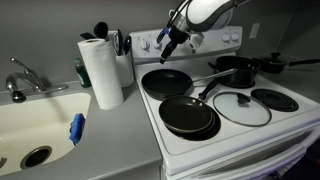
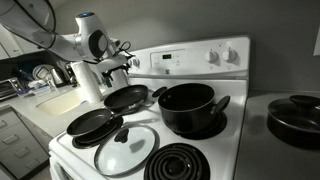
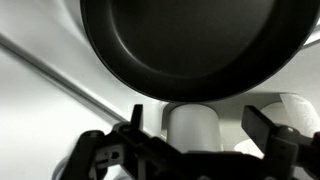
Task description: Push the button on the left side of the stove
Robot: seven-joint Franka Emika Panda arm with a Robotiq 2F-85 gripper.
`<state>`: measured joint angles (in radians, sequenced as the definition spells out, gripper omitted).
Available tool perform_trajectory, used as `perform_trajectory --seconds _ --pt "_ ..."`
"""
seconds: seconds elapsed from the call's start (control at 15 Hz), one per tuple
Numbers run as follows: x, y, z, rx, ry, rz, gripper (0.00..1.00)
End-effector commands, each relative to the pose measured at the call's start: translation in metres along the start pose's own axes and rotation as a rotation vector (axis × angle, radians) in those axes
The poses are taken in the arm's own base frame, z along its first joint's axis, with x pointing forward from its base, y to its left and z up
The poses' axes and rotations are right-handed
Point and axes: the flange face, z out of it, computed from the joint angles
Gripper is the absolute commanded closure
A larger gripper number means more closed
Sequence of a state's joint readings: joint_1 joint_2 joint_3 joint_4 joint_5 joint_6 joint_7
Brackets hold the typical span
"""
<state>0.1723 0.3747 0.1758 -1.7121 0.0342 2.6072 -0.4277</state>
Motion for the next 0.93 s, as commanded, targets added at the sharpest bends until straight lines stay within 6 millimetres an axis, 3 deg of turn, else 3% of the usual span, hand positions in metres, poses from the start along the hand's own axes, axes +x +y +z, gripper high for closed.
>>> perform_trajectory --seconds 0.0,0.27,0.53,0.8,0.87 --pt "-0.017 -0.002 0.005 0.054 0.017 0.034 0.0" --pt "-0.004 -0.01 0.014 0.083 0.001 -0.029 0.0" --pt "0.03 -0.036 0.004 0.095 0.044 -0.087 0.0" --pt "0.064 -0.043 -0.009 0.08 0.105 -0.163 0.0" --pt "0.072 -0.037 -0.013 0.06 0.118 -0.176 0.13"
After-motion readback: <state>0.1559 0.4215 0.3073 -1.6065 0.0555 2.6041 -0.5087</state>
